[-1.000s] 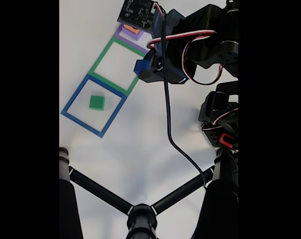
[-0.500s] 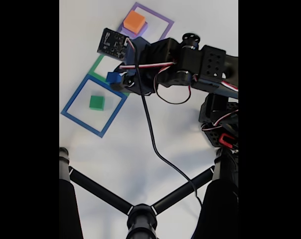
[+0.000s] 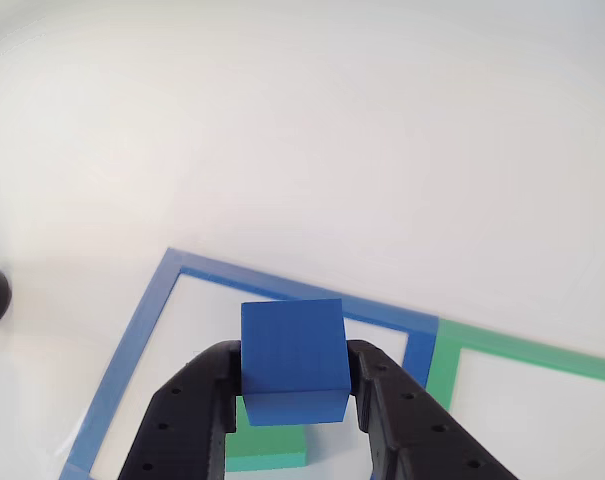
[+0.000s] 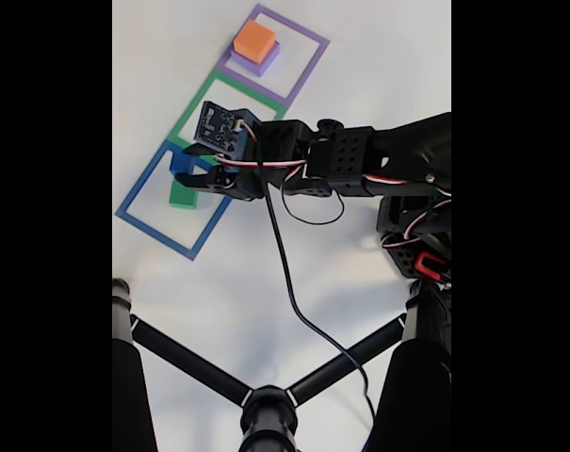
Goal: Tower of hanoi
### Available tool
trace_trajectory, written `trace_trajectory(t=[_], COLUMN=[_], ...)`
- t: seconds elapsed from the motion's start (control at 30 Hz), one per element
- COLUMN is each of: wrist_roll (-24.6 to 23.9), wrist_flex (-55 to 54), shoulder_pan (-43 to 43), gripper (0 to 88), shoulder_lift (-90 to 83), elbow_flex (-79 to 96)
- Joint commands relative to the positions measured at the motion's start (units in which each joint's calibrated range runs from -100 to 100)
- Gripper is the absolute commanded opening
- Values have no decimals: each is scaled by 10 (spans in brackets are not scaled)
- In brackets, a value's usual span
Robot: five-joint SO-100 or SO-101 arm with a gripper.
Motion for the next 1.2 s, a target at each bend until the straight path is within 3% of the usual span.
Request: trace_trajectory(t=[0.0, 0.5, 1.17], wrist_roll=[6, 6, 6], wrist_flex=[-75, -203, -278], shoulder_pan=[-16, -20, -37], gripper=[20, 21, 22], shoulder_lift=[12, 128, 189], elbow_flex=[14, 27, 42])
